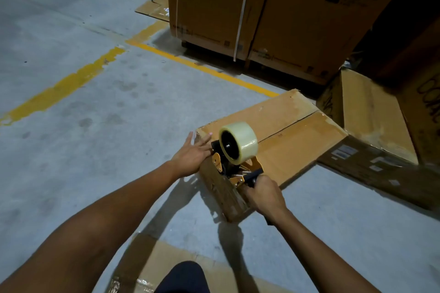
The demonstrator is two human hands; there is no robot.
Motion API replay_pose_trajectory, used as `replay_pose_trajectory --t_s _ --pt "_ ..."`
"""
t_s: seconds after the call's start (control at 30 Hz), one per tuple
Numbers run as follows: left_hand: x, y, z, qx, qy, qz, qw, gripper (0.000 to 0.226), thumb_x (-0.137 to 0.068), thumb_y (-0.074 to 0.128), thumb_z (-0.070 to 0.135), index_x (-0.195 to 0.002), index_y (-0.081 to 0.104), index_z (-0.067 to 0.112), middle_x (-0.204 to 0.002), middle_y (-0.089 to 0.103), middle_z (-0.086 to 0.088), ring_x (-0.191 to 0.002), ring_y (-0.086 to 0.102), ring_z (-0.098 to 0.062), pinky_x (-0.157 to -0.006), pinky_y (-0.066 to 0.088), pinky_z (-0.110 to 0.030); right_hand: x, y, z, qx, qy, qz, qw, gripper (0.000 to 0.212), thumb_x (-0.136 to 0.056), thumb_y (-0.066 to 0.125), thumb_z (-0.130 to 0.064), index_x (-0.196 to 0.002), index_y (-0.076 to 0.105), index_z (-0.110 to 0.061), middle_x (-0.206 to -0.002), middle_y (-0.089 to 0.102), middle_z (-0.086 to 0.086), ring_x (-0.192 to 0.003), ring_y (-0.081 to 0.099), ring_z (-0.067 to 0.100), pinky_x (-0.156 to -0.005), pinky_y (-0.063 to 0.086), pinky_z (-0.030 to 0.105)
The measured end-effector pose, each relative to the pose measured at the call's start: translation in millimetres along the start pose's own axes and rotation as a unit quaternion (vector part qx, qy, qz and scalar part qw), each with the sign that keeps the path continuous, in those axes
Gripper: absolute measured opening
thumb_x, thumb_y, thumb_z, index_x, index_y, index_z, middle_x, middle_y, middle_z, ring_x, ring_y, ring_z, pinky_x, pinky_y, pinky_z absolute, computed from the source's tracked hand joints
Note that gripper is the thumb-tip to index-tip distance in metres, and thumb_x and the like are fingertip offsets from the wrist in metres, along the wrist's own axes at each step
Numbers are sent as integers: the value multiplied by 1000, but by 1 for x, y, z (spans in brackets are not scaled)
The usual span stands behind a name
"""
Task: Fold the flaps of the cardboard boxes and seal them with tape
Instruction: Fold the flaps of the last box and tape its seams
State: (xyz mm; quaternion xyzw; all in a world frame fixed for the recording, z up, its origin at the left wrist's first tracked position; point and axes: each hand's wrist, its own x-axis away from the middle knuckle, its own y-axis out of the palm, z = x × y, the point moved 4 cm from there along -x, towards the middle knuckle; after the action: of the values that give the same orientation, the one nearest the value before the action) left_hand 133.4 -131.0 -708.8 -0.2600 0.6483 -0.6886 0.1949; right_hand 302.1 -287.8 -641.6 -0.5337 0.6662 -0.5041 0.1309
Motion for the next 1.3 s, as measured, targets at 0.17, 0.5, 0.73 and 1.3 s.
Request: replay_pose_trajectory --t_s 0.17,0.5,0.73,1.3 --pt "6 -6 5 1 -41 -13 999 80 -92 39 -7 -159 14 30 -167 5 10 -153 -12 -23 -115 -5 -70 38 -8 27 26 16 -1 1000 14 -96 63 -28 -83 59 -27 -76 63 -4 -70 61 15 -57 48 30" --pt "15 1 79 -57 58 -44 996 55 -90 58 15 -144 48 16 -165 20 -5 -154 -7 -21 -118 4 -66 66 -14 47 35 16 15 999 11 -95 61 -22 -85 56 -22 -73 60 -4 -65 58 13 -51 39 24" --pt "18 -2 84 -9 3 -31 999 91 -86 61 5 -159 12 29 -167 -1 7 -154 -2 -18 -117 -7 -65 91 -17 81 57 40 13 997 15 -94 62 -22 -80 55 -20 -68 56 -6 -60 53 10 -49 35 23" --pt "34 3 136 24 53 -19 998 58 -89 54 8 -145 49 17 -166 10 1 -153 0 -12 -119 -13 -45 119 -6 114 75 36 32 996 33 -95 58 -26 -67 41 -26 -64 50 -6 -57 50 13 -46 32 26"
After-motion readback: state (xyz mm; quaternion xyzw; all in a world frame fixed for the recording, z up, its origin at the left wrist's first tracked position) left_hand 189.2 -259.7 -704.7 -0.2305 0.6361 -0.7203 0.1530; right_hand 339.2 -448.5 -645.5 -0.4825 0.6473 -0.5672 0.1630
